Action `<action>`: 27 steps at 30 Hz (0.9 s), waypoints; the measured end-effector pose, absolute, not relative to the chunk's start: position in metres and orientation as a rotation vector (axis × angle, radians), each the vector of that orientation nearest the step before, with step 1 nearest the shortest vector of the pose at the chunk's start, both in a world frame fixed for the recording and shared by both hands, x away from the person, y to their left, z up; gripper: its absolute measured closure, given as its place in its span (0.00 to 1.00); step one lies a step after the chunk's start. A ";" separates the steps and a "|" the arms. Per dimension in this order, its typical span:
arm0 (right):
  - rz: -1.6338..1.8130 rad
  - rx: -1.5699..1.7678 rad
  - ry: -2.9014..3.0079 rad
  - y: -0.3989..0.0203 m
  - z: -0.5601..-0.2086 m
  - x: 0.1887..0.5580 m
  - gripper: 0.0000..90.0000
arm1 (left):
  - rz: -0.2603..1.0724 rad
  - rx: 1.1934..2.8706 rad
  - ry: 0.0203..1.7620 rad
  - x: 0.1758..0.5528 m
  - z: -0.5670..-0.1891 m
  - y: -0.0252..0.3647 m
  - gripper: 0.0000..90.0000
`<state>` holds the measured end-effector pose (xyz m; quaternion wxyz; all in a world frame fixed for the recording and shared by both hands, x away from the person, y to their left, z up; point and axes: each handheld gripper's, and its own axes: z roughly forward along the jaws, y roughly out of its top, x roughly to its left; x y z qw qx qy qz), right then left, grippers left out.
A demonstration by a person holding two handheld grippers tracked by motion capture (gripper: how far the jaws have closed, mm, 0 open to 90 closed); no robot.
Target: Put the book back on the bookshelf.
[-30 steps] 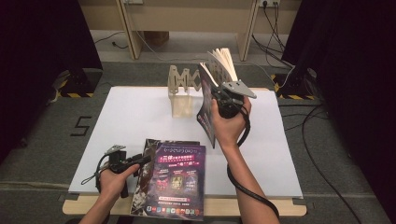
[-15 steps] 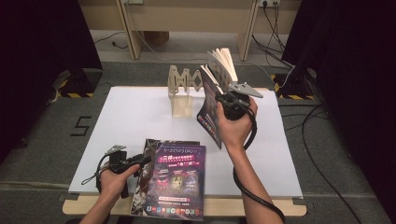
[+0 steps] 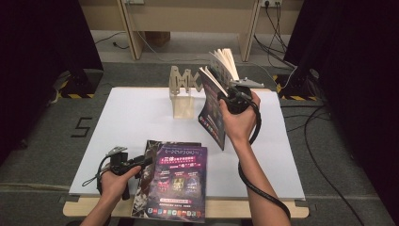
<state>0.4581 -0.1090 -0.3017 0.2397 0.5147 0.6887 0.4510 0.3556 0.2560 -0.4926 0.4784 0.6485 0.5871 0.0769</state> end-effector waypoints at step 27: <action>1.254 1.350 1.809 -0.096 -0.287 0.460 0.94 | 0.192 1.580 1.432 0.356 -0.492 0.258 0.53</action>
